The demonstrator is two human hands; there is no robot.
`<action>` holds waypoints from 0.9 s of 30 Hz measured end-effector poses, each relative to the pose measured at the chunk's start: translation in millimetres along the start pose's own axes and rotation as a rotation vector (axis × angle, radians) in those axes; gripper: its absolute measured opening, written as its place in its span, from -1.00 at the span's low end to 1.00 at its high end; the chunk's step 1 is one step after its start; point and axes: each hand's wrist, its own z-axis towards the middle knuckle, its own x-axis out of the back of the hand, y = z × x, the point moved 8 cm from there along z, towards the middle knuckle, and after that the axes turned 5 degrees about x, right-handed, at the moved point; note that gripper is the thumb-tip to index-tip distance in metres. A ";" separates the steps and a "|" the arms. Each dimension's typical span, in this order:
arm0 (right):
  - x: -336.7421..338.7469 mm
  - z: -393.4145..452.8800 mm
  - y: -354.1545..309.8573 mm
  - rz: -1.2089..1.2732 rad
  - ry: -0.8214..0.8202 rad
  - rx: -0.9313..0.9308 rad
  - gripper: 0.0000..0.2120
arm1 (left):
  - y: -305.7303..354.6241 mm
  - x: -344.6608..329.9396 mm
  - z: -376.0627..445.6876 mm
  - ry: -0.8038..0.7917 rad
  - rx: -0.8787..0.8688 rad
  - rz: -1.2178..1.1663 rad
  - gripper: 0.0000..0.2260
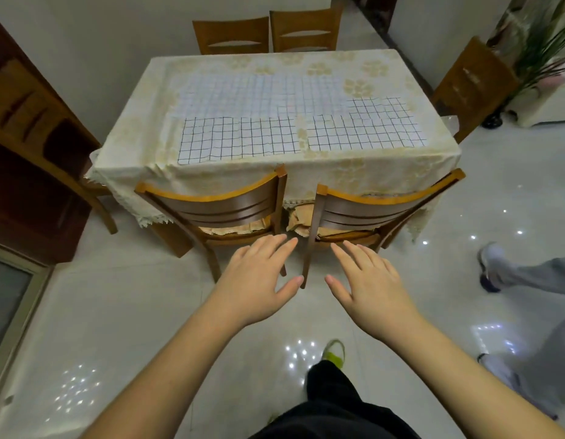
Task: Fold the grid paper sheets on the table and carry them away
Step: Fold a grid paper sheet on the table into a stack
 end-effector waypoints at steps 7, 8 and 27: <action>19.4 85.7 66.8 0.015 0.022 0.031 -0.30 | 11.3 9.5 105.2 -0.012 0.041 0.039 -0.37; 23.3 96.6 77.3 0.017 0.027 0.035 -0.30 | 14.8 12.8 118.9 -0.007 0.039 0.046 -0.34; 41.3 289.9 172.5 0.021 0.002 -0.054 -0.24 | -14.2 12.3 339.3 -0.068 -0.037 0.002 -0.43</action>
